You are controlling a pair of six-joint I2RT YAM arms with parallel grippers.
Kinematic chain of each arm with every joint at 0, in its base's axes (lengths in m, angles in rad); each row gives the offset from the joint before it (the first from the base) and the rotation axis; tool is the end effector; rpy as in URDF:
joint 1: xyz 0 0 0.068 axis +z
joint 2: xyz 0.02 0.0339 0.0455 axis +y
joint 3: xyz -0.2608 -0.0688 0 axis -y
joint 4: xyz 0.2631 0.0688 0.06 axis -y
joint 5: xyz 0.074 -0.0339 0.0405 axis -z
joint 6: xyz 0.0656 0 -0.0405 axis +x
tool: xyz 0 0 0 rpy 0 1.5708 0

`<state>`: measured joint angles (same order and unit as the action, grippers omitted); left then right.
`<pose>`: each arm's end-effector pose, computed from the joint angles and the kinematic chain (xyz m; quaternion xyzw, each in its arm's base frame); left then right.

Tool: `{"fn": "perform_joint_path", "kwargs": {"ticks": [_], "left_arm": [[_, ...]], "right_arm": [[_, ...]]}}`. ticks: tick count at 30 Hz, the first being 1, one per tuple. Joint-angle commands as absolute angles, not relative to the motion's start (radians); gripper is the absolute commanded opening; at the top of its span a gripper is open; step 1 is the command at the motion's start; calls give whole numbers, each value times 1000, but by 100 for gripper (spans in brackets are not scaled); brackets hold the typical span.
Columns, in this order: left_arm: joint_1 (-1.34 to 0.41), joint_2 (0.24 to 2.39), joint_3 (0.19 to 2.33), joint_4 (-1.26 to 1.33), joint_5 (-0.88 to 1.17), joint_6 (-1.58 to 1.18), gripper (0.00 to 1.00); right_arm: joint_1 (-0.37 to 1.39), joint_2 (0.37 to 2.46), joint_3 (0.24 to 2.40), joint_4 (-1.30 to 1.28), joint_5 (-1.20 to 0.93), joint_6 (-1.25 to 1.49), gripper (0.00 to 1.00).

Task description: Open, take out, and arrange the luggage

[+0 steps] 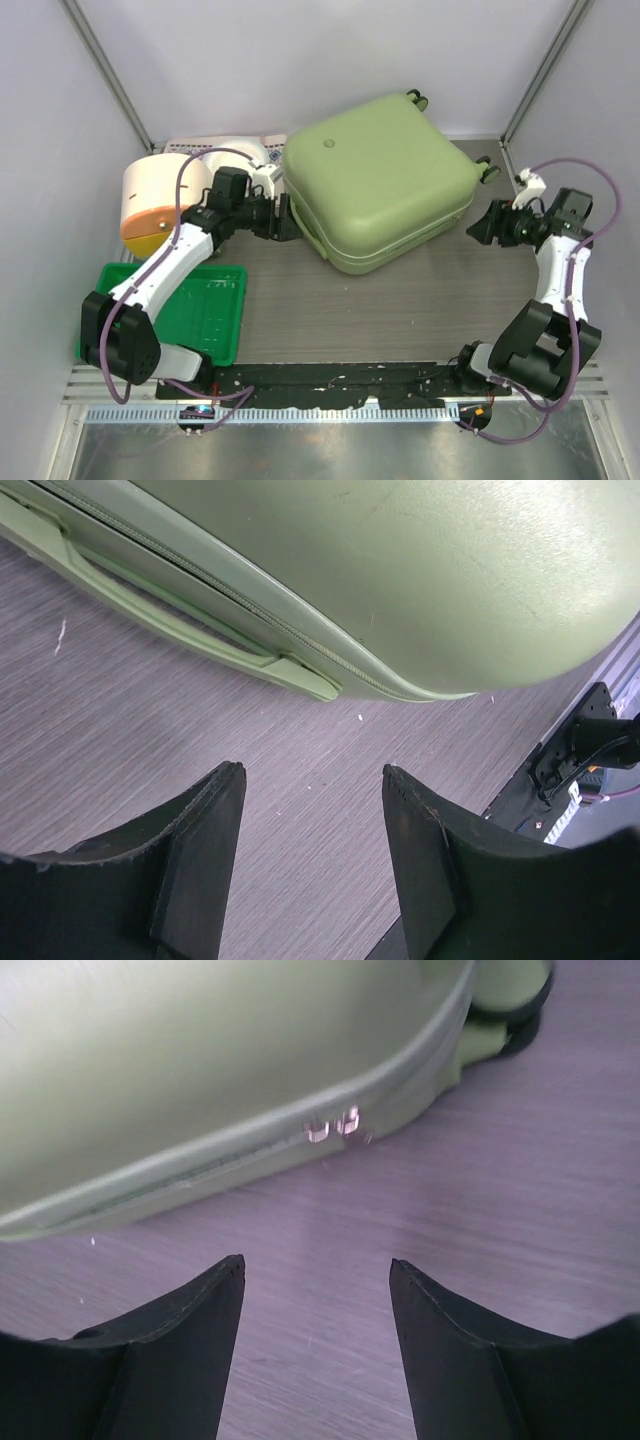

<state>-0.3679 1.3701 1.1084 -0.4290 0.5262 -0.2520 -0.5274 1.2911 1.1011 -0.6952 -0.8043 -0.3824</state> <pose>0.3039 -0.1525 0.2757 0.1612 0.8657 -0.3495 0.3200 0.2773 -0.1068 0.2809 -0.0684 0.8739 0.1952 0.4398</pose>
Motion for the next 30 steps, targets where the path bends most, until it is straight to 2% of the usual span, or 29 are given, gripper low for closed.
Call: {"fn": "perform_joint_path", "kwargs": {"ticks": [1, 10, 19, 21, 25, 28, 30], "left_arm": [[-380, 1399, 1146, -393, 548, -233, 61], [-380, 1433, 1157, -396, 534, -232, 61], [-380, 1453, 1169, -391, 526, -250, 61], [-382, 1453, 1169, -394, 525, -252, 61], [-380, 1450, 1166, -406, 520, -253, 61], [-380, 1453, 1166, -414, 518, -255, 61], [-380, 1454, 1173, -417, 512, -252, 61]], "right_arm": [[-528, 1195, 887, -384, -857, -371, 66], [-515, 1296, 769, -57, -822, -296, 59], [-413, 1324, 681, 173, -721, -235, 58], [-387, 1330, 663, 241, -677, -215, 53], [-353, 1358, 641, 313, -592, -212, 50], [-347, 1381, 635, 360, -563, -213, 44], [-347, 1393, 634, 391, -546, -207, 35]]}}
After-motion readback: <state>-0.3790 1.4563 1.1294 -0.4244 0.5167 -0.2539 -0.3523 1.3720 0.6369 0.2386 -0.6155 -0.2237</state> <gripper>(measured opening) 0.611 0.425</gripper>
